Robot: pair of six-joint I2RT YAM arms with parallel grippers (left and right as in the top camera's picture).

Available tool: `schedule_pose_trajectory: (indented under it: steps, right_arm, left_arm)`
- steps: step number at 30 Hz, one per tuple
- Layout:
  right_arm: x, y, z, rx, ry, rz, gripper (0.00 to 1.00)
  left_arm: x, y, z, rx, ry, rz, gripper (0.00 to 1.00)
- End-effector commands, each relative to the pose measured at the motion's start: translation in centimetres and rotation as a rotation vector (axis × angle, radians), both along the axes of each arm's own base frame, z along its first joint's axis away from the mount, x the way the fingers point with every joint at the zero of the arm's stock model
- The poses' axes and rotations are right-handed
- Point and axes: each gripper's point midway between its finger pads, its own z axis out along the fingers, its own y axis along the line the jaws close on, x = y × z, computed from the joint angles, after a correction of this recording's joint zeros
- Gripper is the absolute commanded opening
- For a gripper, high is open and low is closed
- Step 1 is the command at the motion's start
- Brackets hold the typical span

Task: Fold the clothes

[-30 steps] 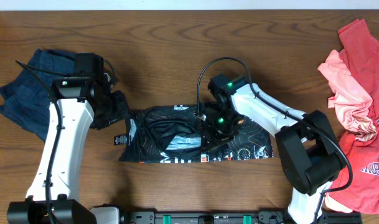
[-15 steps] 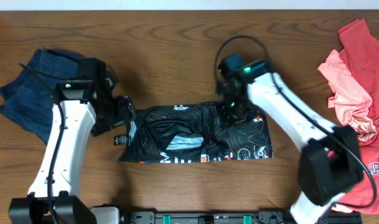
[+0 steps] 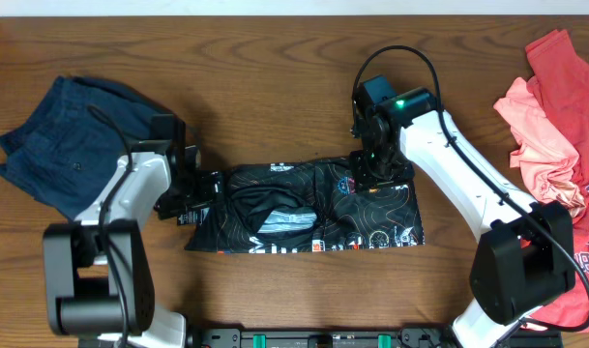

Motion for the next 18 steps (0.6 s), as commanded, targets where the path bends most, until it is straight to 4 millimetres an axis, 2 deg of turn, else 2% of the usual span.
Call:
schedule_pose_trajectory:
  steps: [1,5,9,13,14,16,17,18]
  right_arm:
    - [0.3,-0.2,0.3,-0.008,-0.014,-0.018,0.47]
    - [0.4,-0.2,0.3,-0.008,-0.015,-0.018,0.47]
    - [0.4,-0.2,0.3,-0.008,-0.015,-0.018,0.47]
    - [0.4,-0.2,0.3,-0.008,-0.016,-0.018,0.46]
    - [0.4,-0.2,0.3,-0.008,-0.016,-0.018,0.46]
    - [0.4,-0.2,0.3,-0.011,-0.016,-0.018,0.46]
    - [0.4,-0.3,0.3,-0.015,-0.017,-0.018,0.45]
    - [0.4,-0.4,0.3,-0.022,-0.02,-0.018,0.45]
  left_arm:
    - [-0.3,-0.8,-1.3,-0.048,0.032,-0.031,0.91]
    - [-0.6,-2.3,-2.0,-0.131,0.063,-0.03,0.89]
    - [-1.3,-3.4,-1.8,-0.189,0.093,-0.034,0.75]
    - [-2.2,-4.0,-1.6,-0.202,0.13,-0.043,0.51]
    - [-2.3,-4.1,-1.6,-0.206,0.132,-0.043,0.48]
    - [-2.2,-4.1,-1.6,-0.209,0.131,-0.043,0.29]
    - [-2.1,-4.1,-1.6,-0.209,0.127,-0.043,0.13]
    - [-1.9,-4.0,-1.5,-0.208,0.12,-0.042,0.06]
